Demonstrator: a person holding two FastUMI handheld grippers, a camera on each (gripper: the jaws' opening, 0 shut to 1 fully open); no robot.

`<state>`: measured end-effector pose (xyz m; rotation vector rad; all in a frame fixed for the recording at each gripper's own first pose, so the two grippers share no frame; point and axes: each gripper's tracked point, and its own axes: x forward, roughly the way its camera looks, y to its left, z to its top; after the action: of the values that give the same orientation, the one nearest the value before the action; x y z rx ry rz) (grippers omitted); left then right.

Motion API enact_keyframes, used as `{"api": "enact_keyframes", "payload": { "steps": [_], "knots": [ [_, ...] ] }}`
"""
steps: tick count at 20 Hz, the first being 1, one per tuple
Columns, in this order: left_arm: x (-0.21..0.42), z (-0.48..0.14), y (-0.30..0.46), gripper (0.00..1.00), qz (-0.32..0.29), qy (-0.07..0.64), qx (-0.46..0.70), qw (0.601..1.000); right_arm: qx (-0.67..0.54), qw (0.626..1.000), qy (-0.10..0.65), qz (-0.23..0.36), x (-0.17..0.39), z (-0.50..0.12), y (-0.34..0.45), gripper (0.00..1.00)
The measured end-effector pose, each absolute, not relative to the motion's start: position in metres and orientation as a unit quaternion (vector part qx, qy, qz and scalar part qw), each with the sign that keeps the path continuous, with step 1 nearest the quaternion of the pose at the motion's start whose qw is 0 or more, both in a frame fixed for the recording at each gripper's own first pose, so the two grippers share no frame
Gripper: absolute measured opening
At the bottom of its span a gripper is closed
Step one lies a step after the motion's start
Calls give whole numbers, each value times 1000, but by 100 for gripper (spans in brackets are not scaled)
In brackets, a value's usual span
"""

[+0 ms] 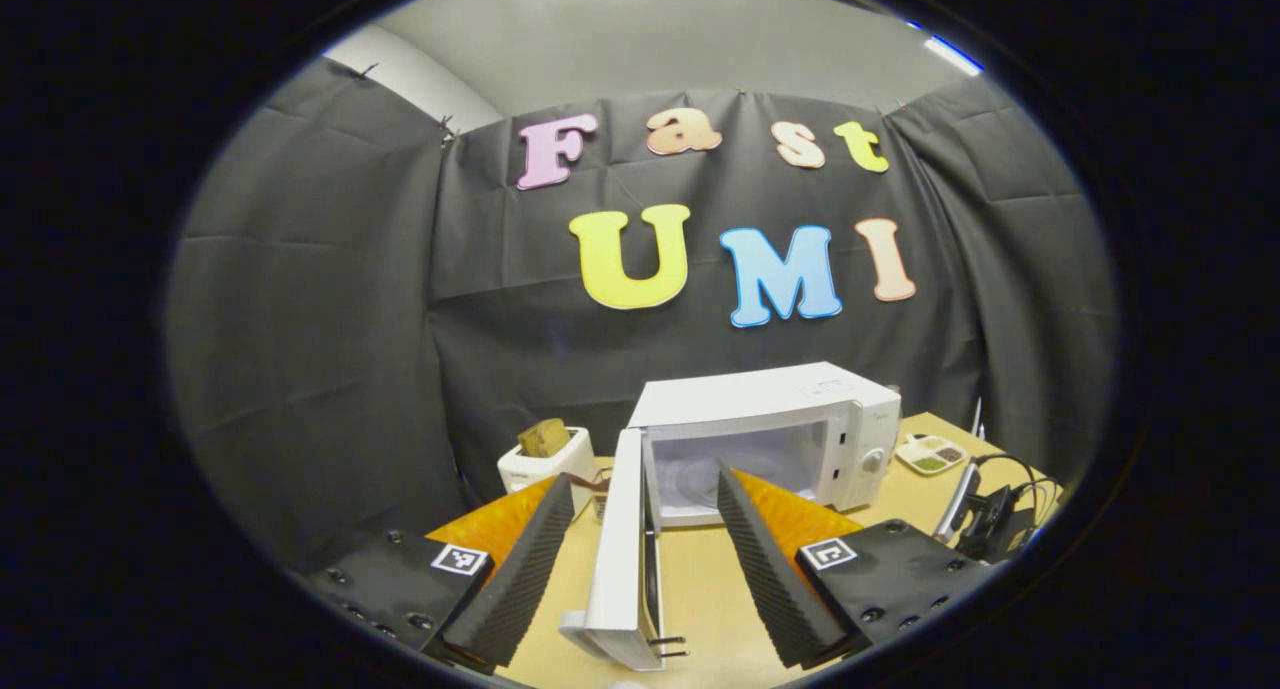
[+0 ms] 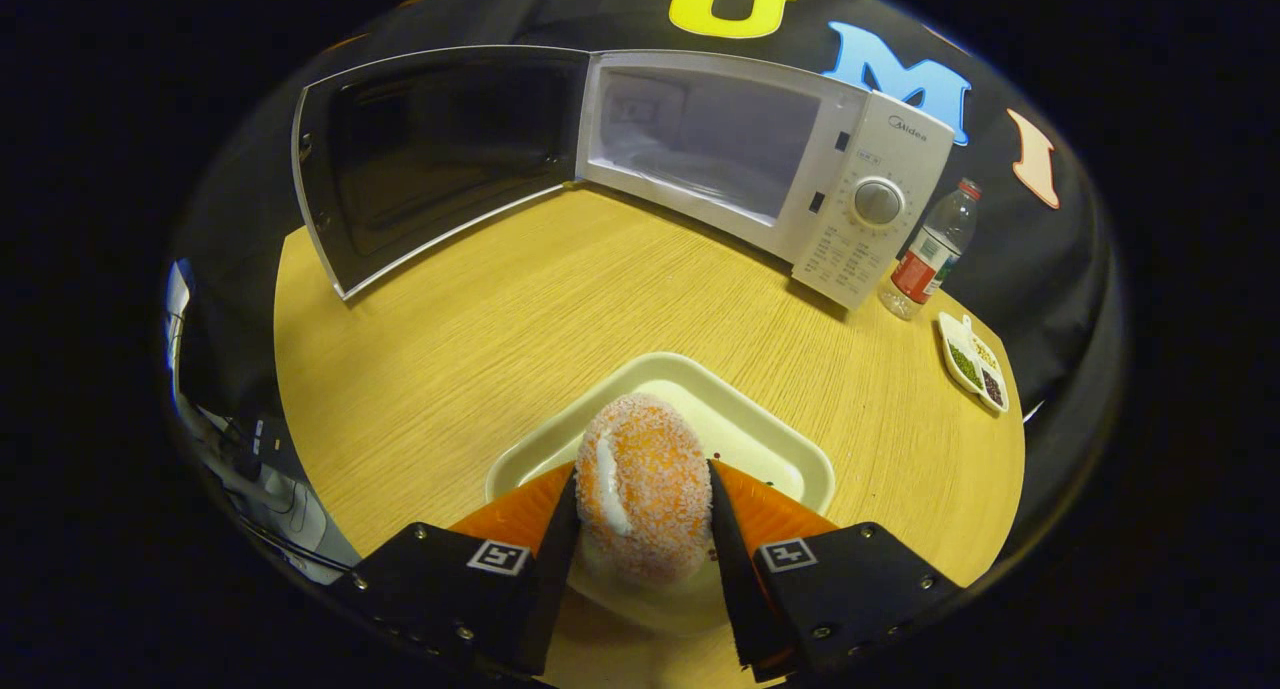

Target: Open the microwave oven with the left hand, put the food in, and close the microwave oven.

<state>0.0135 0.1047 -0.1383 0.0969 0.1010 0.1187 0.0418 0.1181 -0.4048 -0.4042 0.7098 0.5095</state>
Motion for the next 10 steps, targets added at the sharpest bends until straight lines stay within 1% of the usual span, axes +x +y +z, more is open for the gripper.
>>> {"api": "enact_keyframes", "payload": {
  "steps": [3,6,10],
  "knots": [
    [20,-138,105,100,54,51,49,996,-181,886,349,246,42,-394,120,69],
    [24,-135,110,100,53,52,52,996,-133,897,343,245,53,-366,134,68],
    [24,-135,118,99,52,52,54,996,-24,916,321,238,92,-321,179,68]
  ]
}}
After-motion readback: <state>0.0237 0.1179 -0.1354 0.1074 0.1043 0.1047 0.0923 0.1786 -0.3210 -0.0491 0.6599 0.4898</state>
